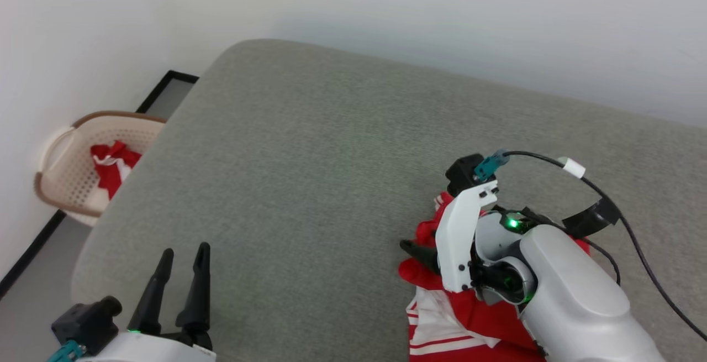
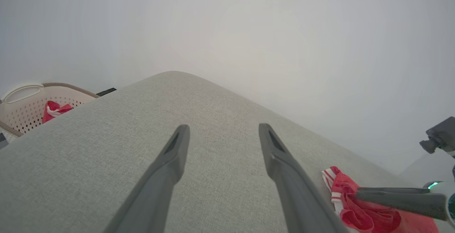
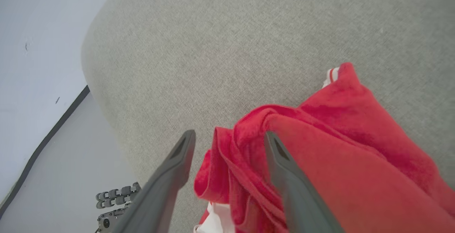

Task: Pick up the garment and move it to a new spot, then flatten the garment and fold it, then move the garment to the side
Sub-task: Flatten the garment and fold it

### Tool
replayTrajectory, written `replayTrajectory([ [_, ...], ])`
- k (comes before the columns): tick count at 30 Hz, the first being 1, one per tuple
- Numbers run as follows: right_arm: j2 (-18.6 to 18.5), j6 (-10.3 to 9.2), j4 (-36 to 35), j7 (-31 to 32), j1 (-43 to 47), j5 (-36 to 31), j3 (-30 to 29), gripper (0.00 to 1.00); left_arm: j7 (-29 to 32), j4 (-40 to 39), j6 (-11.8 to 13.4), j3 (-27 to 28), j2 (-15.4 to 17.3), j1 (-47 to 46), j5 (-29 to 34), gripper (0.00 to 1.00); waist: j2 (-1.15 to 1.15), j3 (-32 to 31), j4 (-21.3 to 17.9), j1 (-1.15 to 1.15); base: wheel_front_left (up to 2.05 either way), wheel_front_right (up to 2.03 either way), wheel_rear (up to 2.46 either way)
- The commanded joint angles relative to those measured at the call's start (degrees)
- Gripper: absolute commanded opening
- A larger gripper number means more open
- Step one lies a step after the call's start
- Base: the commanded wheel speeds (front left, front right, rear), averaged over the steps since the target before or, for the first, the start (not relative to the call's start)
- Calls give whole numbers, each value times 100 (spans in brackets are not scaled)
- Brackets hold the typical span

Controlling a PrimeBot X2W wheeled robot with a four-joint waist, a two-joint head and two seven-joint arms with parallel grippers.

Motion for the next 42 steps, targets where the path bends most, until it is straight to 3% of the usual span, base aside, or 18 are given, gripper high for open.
replayTrajectory([
  [1, -76, -7, -82, -131, -68, 108, 80, 100, -27, 1, -9, 26, 8, 44, 25, 100, 0, -11, -149, 0, 0, 0, 0],
  [8, -644, -7, -681, -833, -24, 412, 359, 100, -31, -48, 26, 81, 97, 81, 129, 100, 0, -82, -602, 0, 0, 0, 0],
  [20, -1747, -7, -1519, -2838, 659, 658, 278, 100, -41, -125, 68, 219, 278, 293, 323, 100, 0, -352, -1452, 0, 0, 0, 0],
  [26, -2164, -7, -1665, -3885, 1111, 430, 143, 100, -47, -68, 106, 304, 358, 434, 479, 100, 0, -443, -1760, 0, 0, 0, 0],
  [35, -2416, -7, -1481, -4913, 1894, 266, -418, 100, -47, 109, 8, 554, 410, 581, 659, 100, 0, -558, -1999, 0, 0, 0, 0],
  [42, -2361, -7, -1516, -5255, 2373, 43, -1059, 100, -38, 159, -99, 866, 371, 740, 936, 100, 0, -577, -2117, 0, 0, 0, 0],
])
